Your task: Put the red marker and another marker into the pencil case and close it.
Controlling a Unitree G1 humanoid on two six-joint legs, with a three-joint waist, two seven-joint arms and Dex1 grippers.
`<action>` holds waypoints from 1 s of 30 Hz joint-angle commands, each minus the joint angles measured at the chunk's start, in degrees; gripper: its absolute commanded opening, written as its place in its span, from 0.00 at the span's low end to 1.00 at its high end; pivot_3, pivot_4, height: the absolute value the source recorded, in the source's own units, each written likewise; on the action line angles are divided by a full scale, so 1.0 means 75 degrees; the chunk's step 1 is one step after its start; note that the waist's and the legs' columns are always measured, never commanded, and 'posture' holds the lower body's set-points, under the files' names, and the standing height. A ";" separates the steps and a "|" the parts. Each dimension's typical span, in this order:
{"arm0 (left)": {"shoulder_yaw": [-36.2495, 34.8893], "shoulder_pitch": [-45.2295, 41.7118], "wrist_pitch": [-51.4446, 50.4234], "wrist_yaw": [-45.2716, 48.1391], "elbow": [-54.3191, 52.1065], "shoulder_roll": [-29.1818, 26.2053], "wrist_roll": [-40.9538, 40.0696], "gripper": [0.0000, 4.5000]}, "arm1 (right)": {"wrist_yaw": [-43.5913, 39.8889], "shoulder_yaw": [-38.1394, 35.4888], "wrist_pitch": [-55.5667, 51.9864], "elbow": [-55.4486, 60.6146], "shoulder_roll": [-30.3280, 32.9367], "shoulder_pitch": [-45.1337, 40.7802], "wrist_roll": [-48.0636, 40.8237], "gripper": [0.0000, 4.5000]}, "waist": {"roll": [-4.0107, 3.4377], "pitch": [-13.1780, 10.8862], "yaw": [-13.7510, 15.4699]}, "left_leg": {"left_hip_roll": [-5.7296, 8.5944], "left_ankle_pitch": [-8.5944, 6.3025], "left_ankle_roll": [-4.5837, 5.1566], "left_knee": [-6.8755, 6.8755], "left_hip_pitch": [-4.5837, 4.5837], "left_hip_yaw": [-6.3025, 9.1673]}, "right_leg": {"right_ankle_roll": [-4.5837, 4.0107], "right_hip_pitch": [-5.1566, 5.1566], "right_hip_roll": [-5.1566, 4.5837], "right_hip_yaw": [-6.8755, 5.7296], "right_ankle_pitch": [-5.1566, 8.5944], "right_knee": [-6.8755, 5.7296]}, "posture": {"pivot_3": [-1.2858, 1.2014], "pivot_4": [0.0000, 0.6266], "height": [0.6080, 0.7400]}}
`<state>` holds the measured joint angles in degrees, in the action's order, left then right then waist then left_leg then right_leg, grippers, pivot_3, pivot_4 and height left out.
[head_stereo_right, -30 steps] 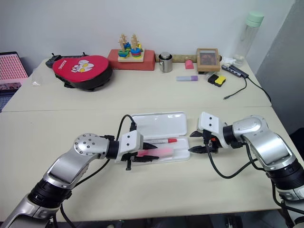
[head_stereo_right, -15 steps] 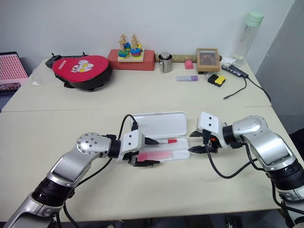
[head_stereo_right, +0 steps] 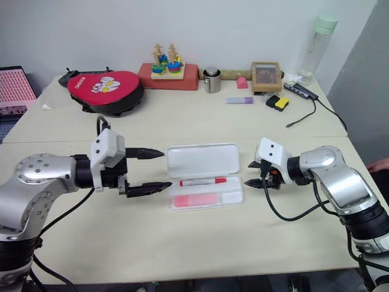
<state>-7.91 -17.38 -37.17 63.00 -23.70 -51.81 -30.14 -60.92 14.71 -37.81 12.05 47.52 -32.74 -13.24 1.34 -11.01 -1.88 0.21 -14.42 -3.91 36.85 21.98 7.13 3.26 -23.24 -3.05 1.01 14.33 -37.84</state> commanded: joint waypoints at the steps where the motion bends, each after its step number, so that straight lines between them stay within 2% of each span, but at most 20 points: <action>1: -0.0513 0.0176 -0.0287 -0.0190 -0.0590 -0.0195 -0.0424 1.00 | 0.0375 -0.0210 0.0265 -0.0311 -0.0093 -0.0268 0.0334 0.62 | 0.0000 0.0000 0.0001 | 0.0000 0.0000 0.0000 0.0001 0.0000 -0.0001 | 0.0000 0.0000 0.0000 0.0000 0.0000 0.0000 | 0.52 0.24 1.00; 5: -0.1072 0.0466 -0.0750 -0.0701 -0.1274 -0.0153 -0.0983 1.00 | 0.1081 -0.0202 0.0631 -0.1174 -0.0339 -0.0444 0.0950 0.62 | 0.0000 0.0000 -0.0002 | 0.0000 0.0000 0.0000 0.0003 0.0000 -0.0002 | -0.0001 0.0000 0.0000 0.0003 0.0000 -0.0001 | 0.52 0.24 1.00; 12: -0.1202 0.0494 -0.0909 -0.1445 -0.1434 -0.0102 -0.1112 1.00 | 0.1693 -0.0369 0.0772 -0.2121 -0.0409 -0.0659 0.1482 0.62 | 0.0000 0.0000 0.0004 | 0.0001 0.0000 0.0000 0.0001 0.0000 -0.0004 | -0.0013 0.0000 0.0000 0.0006 -0.0008 -0.0001 | 0.52 0.24 1.00; 22: -0.0801 0.0537 -0.0750 -0.1884 -0.1466 0.0125 -0.1071 1.00 | 0.1244 -0.0521 0.1370 -0.2627 0.0547 -0.0399 0.1881 0.62 | -0.0012 -0.0007 0.0007 | 0.0003 0.0000 0.0000 -0.0001 0.0001 -0.0009 | -0.0016 0.0000 -0.0002 0.0010 -0.0009 0.0007 | 0.52 0.24 1.00; 30: -0.0630 0.0475 -0.0669 -0.1998 -0.1444 0.0185 -0.1078 1.00 | 0.1101 -0.0450 0.1684 -0.2982 0.0556 -0.0461 0.2183 0.62 | -0.0013 -0.0008 -0.0016 | 0.0000 0.0000 0.0000 0.0000 -0.0008 -0.0019 | -0.0012 0.0000 -0.0001 0.0018 -0.0007 0.0001 | 0.52 0.24 1.00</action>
<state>-12.62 -13.01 -43.28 48.29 -33.60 -50.42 -37.99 -52.35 12.35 -26.37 -11.09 51.29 -35.36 2.84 1.24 -11.07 -2.00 0.21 -14.42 -3.91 36.84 21.93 6.99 3.17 -23.24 -3.06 1.15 14.27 -37.83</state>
